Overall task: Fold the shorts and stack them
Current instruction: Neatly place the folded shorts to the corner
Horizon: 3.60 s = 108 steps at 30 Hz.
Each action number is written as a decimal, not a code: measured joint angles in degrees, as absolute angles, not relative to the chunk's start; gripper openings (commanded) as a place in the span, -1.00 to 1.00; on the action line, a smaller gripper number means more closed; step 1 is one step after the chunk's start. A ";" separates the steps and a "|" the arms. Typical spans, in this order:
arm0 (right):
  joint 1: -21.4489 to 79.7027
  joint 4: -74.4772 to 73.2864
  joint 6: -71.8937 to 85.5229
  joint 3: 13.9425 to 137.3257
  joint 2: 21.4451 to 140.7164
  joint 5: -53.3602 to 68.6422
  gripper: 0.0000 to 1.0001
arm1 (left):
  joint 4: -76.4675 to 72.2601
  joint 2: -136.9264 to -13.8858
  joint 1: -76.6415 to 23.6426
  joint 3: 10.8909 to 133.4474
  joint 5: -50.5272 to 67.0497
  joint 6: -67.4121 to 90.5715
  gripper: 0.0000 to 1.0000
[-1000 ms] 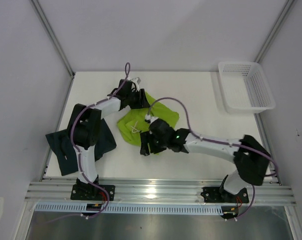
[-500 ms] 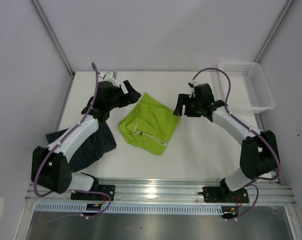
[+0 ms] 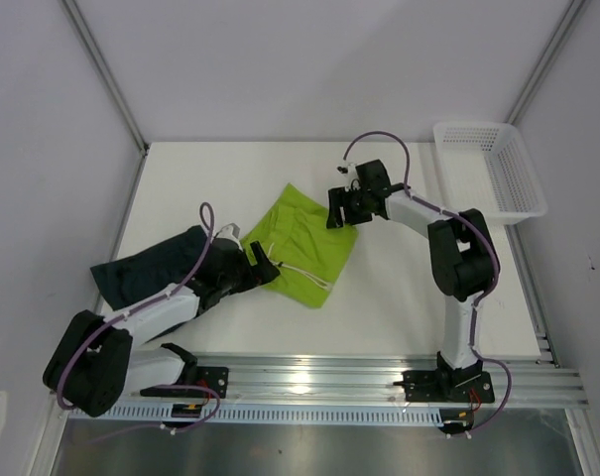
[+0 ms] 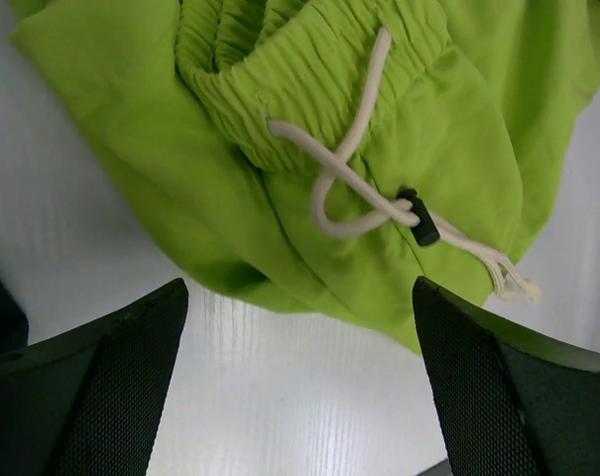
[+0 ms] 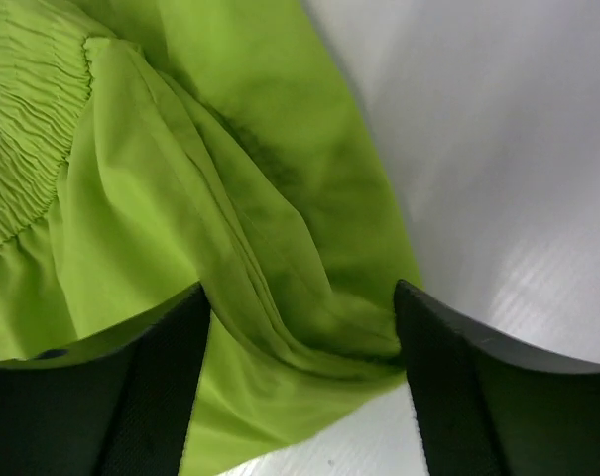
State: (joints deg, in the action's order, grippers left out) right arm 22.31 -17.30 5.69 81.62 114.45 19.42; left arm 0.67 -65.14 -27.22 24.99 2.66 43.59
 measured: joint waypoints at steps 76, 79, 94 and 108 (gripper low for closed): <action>24.88 -8.71 34.17 37.08 75.16 3.95 -1.00 | -14.15 -85.56 -27.66 30.46 8.78 35.27 -1.00; 24.18 -7.92 33.93 36.97 81.28 4.43 -0.39 | -13.13 -85.17 -27.86 31.16 8.67 34.52 -0.99; 22.50 -6.20 31.09 35.31 77.60 6.07 0.69 | -11.20 -85.14 -27.90 31.57 6.74 32.93 -0.19; 17.34 7.88 27.92 35.73 86.59 21.37 0.76 | -11.42 -84.99 -27.90 31.66 6.70 32.95 0.01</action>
